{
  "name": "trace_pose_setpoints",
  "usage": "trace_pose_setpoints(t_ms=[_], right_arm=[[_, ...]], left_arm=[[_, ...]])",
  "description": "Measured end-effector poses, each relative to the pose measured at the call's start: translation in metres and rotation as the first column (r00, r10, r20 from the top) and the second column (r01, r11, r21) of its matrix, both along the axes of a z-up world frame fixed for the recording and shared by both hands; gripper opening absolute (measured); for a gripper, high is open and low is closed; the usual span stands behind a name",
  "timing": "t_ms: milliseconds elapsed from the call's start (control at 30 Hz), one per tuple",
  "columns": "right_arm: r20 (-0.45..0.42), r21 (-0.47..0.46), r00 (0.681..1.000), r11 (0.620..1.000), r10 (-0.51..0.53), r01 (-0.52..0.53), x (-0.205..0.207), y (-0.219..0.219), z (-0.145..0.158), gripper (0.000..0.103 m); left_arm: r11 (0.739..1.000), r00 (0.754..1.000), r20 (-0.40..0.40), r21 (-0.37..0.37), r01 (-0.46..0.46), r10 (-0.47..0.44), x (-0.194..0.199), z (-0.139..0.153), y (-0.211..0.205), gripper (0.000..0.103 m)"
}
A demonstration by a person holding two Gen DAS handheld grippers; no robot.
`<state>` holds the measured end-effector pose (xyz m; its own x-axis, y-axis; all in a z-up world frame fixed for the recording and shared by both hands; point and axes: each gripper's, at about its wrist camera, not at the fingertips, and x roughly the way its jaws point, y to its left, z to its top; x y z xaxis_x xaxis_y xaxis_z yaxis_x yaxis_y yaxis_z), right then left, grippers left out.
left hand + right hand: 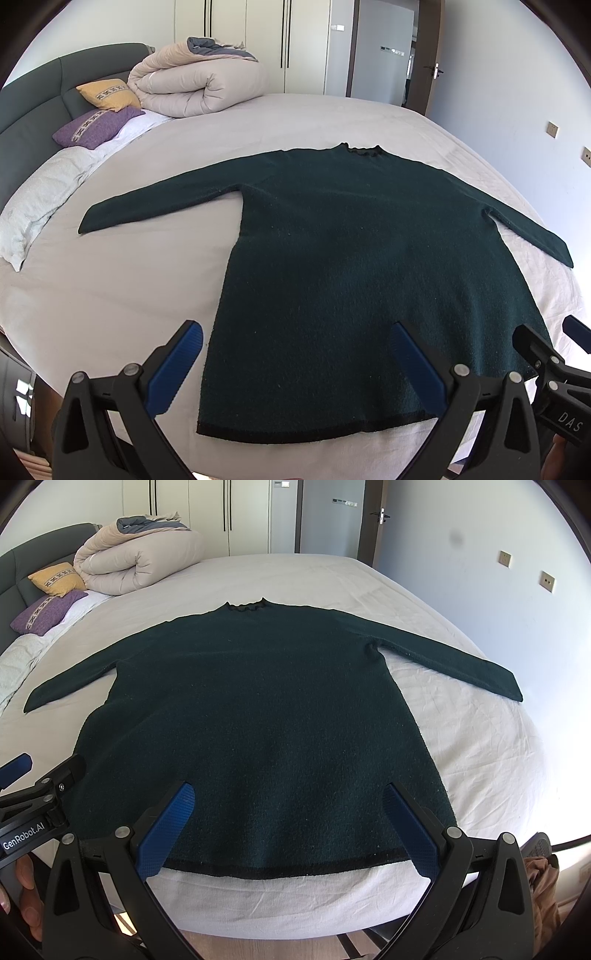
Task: Fold small clothes
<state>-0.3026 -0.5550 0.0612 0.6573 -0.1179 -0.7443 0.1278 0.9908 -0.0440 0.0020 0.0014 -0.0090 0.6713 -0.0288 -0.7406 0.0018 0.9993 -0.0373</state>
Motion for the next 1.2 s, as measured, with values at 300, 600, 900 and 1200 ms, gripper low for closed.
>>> trace_pose_setpoints(t_ms=[300, 600, 900, 1200], right_arm=[[-0.001, 0.001, 1.0, 1.0, 0.0, 0.0, 0.0, 0.0, 0.0, 0.103], [-0.003, 0.001, 1.0, 1.0, 0.0, 0.0, -0.001, -0.001, -0.001, 0.103], [-0.005, 0.004, 1.0, 1.0, -0.001, 0.001, -0.002, 0.0, -0.005, 0.103], [-0.012, 0.008, 1.0, 1.0, -0.006, 0.006, -0.002, 0.001, -0.009, 0.103]], left_arm=[[1.0, 1.0, -0.001, -0.004, -0.001, 0.001, 0.0, -0.001, -0.002, 0.103], [1.0, 1.0, -0.003, -0.006, 0.001, -0.001, -0.001, -0.002, -0.001, 0.103], [1.0, 1.0, -0.009, -0.016, 0.008, -0.008, -0.002, -0.006, 0.001, 0.103], [1.0, 1.0, -0.022, -0.027, 0.006, -0.007, -0.001, -0.009, 0.002, 0.103]])
